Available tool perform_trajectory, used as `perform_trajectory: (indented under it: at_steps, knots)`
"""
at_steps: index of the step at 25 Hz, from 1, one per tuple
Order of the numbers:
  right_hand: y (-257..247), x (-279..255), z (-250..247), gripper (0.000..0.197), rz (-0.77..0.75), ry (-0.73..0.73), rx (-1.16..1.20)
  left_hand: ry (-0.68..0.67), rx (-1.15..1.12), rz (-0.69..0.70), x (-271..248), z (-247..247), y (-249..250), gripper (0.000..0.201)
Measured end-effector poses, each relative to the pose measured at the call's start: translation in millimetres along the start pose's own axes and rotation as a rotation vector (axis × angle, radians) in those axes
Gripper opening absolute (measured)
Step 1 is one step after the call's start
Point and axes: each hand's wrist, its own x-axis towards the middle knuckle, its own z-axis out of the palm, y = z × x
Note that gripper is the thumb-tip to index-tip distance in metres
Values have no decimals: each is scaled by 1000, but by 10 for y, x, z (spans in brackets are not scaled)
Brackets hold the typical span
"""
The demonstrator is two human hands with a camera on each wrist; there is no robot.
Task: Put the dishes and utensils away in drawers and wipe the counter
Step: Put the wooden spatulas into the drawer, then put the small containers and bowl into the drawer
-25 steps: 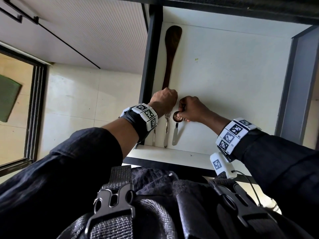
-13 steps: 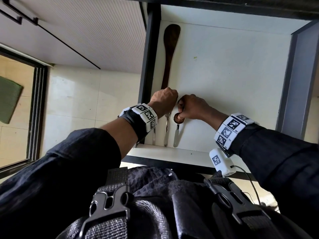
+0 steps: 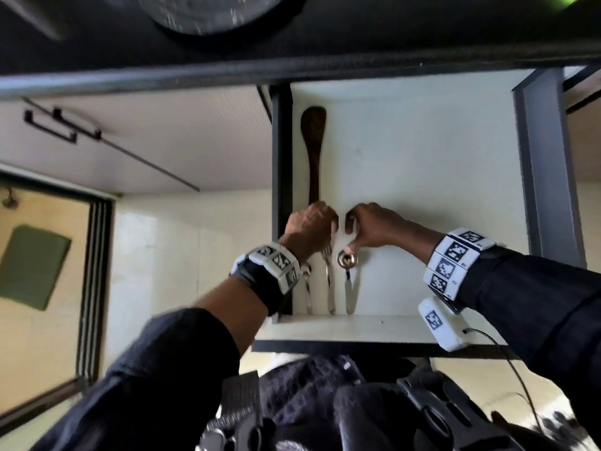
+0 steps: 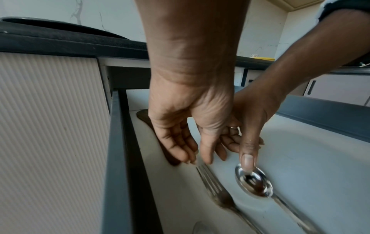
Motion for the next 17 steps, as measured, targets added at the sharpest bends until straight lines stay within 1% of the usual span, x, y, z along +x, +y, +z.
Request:
perform_trajectory:
  at_steps: [2, 5, 7, 10, 13, 15, 17]
  knots:
    - [-2, -54, -280, 36, 21, 73, 32, 55, 41, 16, -16, -193, -32, 29]
    - [-20, -253, -794, 29, 31, 275, 104, 201, 44, 50, 11, -639, 23, 19]
    - [-28, -399, -1092, 26, 25, 372, 149, 295, 55, 84, 58, -959, 118, 13]
    - [104, -681, -1530, 22, 38, 523, 194, 432, 36, 158, 170, -1431, 420, 11]
    - [381, -925, -1908, 20, 52, 651, 220, 480, -5, 220, 302, -1718, 782, 11]
    - [610, -1010, -2084, 19, 53, 711, 258, 480, -20, 261, 383, -1779, 971, 11]
    - [1035, -1063, -2260, 18, 56, 783, 275, 467, -36, 280, 584, -1784, 1254, 14]
